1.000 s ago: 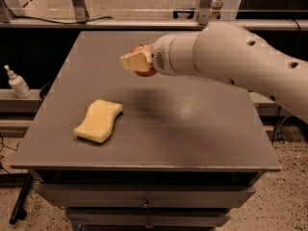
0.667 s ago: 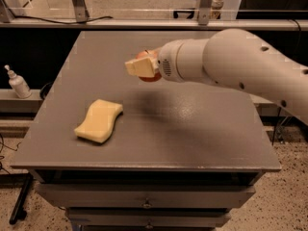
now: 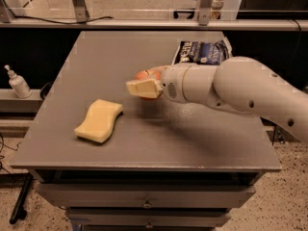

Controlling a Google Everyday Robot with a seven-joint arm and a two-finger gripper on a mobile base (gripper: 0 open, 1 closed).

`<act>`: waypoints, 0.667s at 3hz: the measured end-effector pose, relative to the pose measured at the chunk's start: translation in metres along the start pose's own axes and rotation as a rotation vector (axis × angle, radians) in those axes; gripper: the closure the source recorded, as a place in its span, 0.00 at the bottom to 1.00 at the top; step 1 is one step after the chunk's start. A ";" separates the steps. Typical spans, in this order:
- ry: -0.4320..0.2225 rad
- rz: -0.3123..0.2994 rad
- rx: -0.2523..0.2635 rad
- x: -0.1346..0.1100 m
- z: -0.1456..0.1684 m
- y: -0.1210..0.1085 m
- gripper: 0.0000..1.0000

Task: Move apple near sponge

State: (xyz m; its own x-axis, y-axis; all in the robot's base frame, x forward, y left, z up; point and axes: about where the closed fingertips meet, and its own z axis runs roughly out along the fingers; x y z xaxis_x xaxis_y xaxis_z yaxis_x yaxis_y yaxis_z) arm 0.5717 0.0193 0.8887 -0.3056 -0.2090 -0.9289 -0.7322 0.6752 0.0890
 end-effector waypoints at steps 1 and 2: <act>-0.014 0.013 -0.054 0.019 0.003 0.008 1.00; -0.029 0.030 -0.107 0.032 0.005 0.018 1.00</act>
Offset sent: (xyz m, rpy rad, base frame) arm -0.0312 0.0115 -0.0453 0.1202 0.0432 0.1315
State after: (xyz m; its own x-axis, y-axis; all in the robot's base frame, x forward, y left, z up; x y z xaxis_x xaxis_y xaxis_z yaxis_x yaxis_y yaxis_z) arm 0.5521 0.0284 0.8591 -0.3117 -0.1688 -0.9351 -0.7843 0.6012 0.1530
